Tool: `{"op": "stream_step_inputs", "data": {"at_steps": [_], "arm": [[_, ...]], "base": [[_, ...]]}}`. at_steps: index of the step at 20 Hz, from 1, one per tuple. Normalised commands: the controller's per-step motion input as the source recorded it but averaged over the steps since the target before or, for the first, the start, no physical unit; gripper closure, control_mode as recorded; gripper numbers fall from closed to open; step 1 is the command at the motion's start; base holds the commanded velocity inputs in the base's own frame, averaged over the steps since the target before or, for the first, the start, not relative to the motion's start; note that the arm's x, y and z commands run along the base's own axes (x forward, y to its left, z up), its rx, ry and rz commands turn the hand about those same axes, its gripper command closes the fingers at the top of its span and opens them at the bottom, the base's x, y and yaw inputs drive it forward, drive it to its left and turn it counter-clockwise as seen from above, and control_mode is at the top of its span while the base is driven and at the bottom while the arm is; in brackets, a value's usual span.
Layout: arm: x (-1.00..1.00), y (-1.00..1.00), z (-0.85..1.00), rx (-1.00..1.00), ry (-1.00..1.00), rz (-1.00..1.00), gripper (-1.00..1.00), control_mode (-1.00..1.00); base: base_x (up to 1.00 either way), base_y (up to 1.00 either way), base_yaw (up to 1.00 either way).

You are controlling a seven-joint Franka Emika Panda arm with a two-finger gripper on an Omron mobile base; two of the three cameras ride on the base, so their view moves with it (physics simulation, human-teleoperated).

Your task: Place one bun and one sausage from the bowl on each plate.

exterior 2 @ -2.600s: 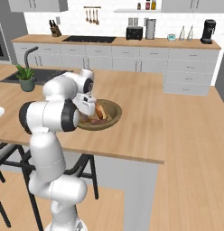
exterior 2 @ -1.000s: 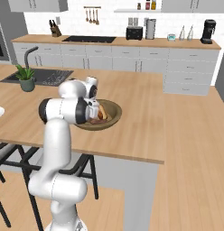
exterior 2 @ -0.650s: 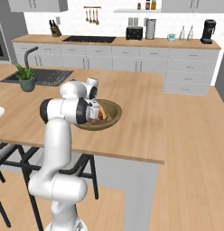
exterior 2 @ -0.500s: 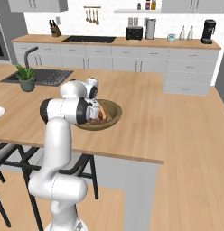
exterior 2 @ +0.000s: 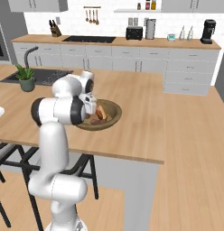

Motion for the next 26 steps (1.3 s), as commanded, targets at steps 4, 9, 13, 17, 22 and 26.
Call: {"op": "stream_step_inputs", "data": {"at_steps": [4,9,13,17,22,26], "arm": [[-1.0,-0.16,0.94,0.0,-0.47,0.2,1.0,-1.0],[-1.0,-0.64,0.87,0.0,-0.54,0.18,1.0,-1.0],[-0.96,-0.8,0.7,0.0,-0.31,0.05,1.0,-1.0],[-0.78,-0.51,0.49,-0.01,0.05,0.0,1.0,-1.0],[-0.58,-0.02,0.39,-0.02,0.11,0.0,1.0,-1.0],[-0.54,0.0,0.28,-0.03,0.17,-0.02,1.0,-1.0]], "base": [[0.0,0.0,0.0],[0.0,0.0,0.0],[0.0,0.0,0.0],[0.0,0.0,0.0],[0.0,0.0,0.0],[0.0,0.0,0.0]]}}
